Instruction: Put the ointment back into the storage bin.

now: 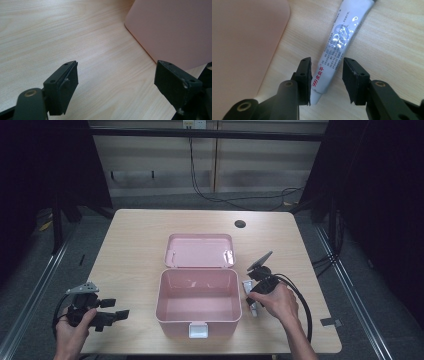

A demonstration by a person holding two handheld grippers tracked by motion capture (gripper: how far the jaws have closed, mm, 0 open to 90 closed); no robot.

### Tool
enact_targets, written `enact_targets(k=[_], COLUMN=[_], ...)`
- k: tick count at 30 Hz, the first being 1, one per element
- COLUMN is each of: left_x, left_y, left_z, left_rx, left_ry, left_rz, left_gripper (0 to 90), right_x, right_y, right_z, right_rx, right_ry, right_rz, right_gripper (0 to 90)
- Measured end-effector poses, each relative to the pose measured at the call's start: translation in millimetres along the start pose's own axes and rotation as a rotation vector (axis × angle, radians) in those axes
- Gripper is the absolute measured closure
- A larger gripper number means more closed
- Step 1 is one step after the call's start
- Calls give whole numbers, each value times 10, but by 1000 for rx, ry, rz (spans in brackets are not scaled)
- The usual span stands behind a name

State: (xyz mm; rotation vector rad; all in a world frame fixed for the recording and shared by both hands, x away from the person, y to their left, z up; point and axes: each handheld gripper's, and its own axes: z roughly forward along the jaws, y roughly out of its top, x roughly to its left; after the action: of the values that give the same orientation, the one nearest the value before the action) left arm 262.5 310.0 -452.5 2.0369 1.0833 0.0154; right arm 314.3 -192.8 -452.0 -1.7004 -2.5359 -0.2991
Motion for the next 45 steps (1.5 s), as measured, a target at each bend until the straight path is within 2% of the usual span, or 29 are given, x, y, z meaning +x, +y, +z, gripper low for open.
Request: enact_targets(k=[7, 10, 18, 28, 45], left_x=[1, 0, 3, -1, -2], left_y=[0, 0, 0, -1, -2], left_z=[0, -1, -5, -5, -4], left_rx=[0, 1, 2, 1, 2], left_ry=[0, -1, -2, -1, -11], left_rz=[0, 1, 3, 5, 6], left_gripper=[191, 190, 191, 190, 191], right_x=[7, 11, 15, 38, -2], right_y=[24, 34, 50, 58, 24], right_z=[88, 113, 157, 151, 60], right_rx=[24, 29, 37, 37, 41], right_ry=[-16, -37, -55, -82, -85], right_rz=[7, 2, 1, -41, -62], right_gripper=[607, 631, 682, 711, 719])
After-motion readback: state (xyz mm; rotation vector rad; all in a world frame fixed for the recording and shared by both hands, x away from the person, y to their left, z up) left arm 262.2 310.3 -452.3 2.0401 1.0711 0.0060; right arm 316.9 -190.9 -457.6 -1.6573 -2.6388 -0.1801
